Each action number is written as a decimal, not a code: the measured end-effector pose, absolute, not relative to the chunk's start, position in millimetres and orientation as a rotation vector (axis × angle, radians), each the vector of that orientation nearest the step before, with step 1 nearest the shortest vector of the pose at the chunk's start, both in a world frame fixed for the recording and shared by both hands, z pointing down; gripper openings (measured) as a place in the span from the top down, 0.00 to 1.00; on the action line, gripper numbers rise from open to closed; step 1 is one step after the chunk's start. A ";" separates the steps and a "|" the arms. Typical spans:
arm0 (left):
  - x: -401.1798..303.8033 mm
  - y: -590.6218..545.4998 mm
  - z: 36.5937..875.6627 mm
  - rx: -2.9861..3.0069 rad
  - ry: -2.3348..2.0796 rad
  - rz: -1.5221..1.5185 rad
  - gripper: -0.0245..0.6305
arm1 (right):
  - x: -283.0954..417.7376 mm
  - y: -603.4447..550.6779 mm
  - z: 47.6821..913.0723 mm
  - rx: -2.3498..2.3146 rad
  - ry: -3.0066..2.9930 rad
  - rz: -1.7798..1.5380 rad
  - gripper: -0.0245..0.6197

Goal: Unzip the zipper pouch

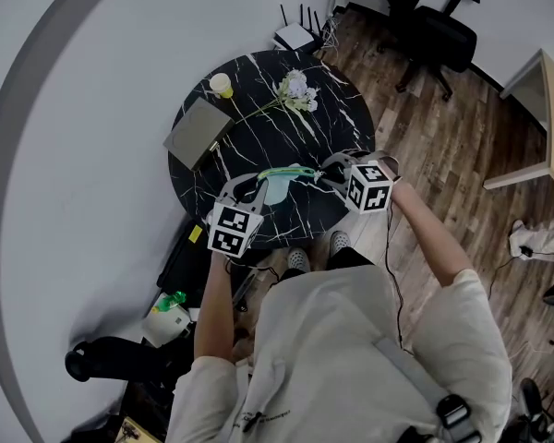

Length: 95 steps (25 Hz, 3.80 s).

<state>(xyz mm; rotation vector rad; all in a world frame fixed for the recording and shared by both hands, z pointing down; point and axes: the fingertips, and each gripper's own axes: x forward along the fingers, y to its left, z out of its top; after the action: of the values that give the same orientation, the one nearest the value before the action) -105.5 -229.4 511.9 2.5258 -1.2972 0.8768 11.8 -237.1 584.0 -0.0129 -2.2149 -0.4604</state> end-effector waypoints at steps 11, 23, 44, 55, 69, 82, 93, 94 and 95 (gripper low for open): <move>-118.9 -232.9 519.0 2.428 -1.415 0.815 0.89 | -5.8 -237.8 569.4 0.228 -2.456 -0.048 0.87; -126.2 -238.4 522.2 2.352 -1.532 0.717 0.89 | -28.2 -235.5 525.9 0.598 -2.643 0.334 0.82; -141.7 -235.7 503.5 2.285 -1.628 0.540 0.89 | -20.0 -226.2 508.7 0.842 -2.681 0.443 0.81; -141.4 -228.2 491.7 2.268 -1.644 0.440 0.89 | -6.0 -233.8 499.2 0.899 -2.663 0.501 0.82; -135.0 -217.8 485.8 2.255 -1.624 0.383 0.89 | -11.1 -235.2 486.5 0.903 -2.699 0.523 0.85; -138.5 -217.6 485.2 2.253 -1.635 0.376 0.89 | -11.8 -232.1 491.2 0.881 -2.686 0.517 0.92; -137.7 -212.6 485.0 2.255 -1.628 0.369 0.89 | -19.1 -226.7 484.0 0.876 -2.709 0.500 0.95; -138.0 -212.3 484.6 2.253 -1.629 0.368 0.89 | -19.2 -226.1 484.5 0.876 -2.708 0.507 0.95; -138.1 -212.2 484.1 2.252 -1.630 0.366 0.89 | -19.1 -225.7 484.9 0.876 -2.708 0.512 0.95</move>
<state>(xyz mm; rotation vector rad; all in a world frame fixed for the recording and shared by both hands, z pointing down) -138.1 -212.2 484.1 2.2521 -1.6302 0.3660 -19.1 -225.7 484.9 0.8757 -2.7078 0.5122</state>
